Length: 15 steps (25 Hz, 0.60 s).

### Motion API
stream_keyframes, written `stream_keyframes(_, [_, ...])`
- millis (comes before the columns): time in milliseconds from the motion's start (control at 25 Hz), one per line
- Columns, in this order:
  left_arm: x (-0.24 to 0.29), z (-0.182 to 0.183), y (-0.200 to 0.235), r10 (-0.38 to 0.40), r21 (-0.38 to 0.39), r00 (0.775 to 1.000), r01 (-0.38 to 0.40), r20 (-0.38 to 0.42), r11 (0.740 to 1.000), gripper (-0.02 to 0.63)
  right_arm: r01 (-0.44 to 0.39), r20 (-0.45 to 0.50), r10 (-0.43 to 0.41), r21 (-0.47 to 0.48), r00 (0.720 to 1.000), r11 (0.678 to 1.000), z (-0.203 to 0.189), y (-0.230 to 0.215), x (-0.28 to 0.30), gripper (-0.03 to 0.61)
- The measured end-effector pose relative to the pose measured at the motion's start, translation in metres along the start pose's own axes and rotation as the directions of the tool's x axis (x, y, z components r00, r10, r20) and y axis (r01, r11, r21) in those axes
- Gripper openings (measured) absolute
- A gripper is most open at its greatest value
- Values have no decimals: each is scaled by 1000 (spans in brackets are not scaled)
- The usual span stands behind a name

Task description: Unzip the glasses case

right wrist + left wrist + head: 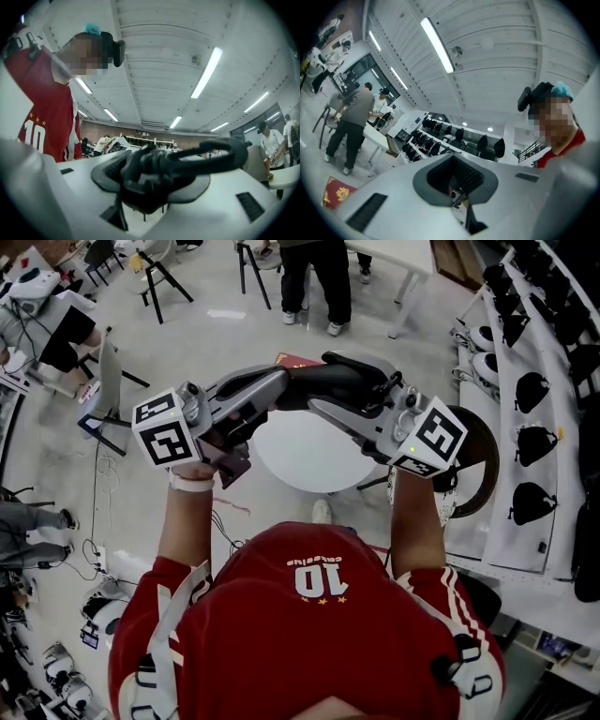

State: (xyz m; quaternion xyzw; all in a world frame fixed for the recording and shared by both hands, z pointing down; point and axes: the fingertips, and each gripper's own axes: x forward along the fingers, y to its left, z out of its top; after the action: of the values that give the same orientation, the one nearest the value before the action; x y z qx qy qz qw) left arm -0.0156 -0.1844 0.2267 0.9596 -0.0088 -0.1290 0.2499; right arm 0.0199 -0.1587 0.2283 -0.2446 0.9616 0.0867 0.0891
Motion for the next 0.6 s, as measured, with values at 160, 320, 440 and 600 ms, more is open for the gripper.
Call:
stream_keyframes(160, [0, 8, -3, -54, -81, 996, 59, 72, 995, 8, -12, 29, 12, -20, 1000, 1000, 8, 4, 1, 244])
stream_keyframes(320, [1, 9, -6, -77, -115, 993, 87, 92, 990, 8, -5, 46, 7, -35, 999, 999, 13, 4, 0, 244])
stream_keyframes(440, [1, 9, -7, -95, -130, 990, 109, 106, 985, 8, 11, 50, -7, -74, 999, 997, 15, 5, 1, 244])
stream_keyframes(600, [2, 9, -11, -55, -52, 997, 59, 62, 997, 8, 24, 12, -22, -109, 1000, 994, 13, 4, 1, 232])
